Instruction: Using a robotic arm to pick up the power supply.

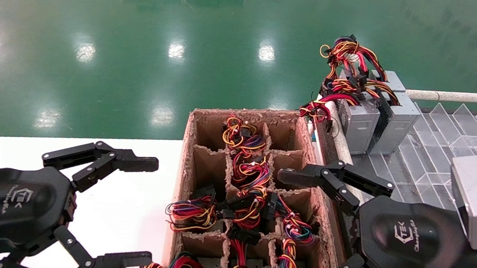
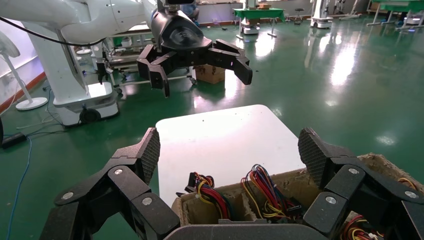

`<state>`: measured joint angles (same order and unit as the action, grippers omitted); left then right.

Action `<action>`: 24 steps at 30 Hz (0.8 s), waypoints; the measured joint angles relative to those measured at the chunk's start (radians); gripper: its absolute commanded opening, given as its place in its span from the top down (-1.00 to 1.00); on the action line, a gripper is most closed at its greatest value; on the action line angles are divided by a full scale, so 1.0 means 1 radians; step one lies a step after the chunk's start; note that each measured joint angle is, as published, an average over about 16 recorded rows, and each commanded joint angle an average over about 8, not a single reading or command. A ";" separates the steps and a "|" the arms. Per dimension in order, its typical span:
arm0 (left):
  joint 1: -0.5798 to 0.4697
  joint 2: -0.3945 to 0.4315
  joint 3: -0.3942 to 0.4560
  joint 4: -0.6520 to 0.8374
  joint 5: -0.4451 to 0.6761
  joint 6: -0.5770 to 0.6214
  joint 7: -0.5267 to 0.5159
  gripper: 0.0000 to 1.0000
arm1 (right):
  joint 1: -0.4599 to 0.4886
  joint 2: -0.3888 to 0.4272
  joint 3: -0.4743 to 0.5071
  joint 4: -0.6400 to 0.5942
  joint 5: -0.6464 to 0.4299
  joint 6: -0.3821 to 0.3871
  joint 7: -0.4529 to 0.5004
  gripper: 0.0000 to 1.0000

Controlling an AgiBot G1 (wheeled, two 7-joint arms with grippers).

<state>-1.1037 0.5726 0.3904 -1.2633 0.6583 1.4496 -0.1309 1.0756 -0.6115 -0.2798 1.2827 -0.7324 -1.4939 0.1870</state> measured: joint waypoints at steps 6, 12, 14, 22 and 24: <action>0.000 0.000 0.000 0.000 0.000 0.000 0.000 -1.00 | 0.000 0.000 0.000 0.000 0.000 0.000 0.000 -1.00; 0.000 0.000 0.000 0.000 0.000 0.000 0.000 -1.00 | 0.000 0.000 0.000 0.000 0.000 0.000 0.000 -1.00; 0.000 0.000 0.000 0.000 0.000 0.000 0.000 -1.00 | 0.000 0.000 0.000 0.000 0.000 0.000 0.000 -1.00; 0.000 0.000 0.000 0.000 0.000 0.000 0.000 -1.00 | 0.000 0.000 0.000 0.000 0.000 0.000 0.000 -1.00; 0.000 0.000 0.000 0.000 0.000 0.000 0.000 -1.00 | 0.000 0.000 0.000 0.000 0.000 0.000 0.000 -1.00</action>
<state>-1.1037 0.5726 0.3905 -1.2633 0.6583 1.4496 -0.1309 1.0756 -0.6115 -0.2798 1.2827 -0.7324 -1.4939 0.1870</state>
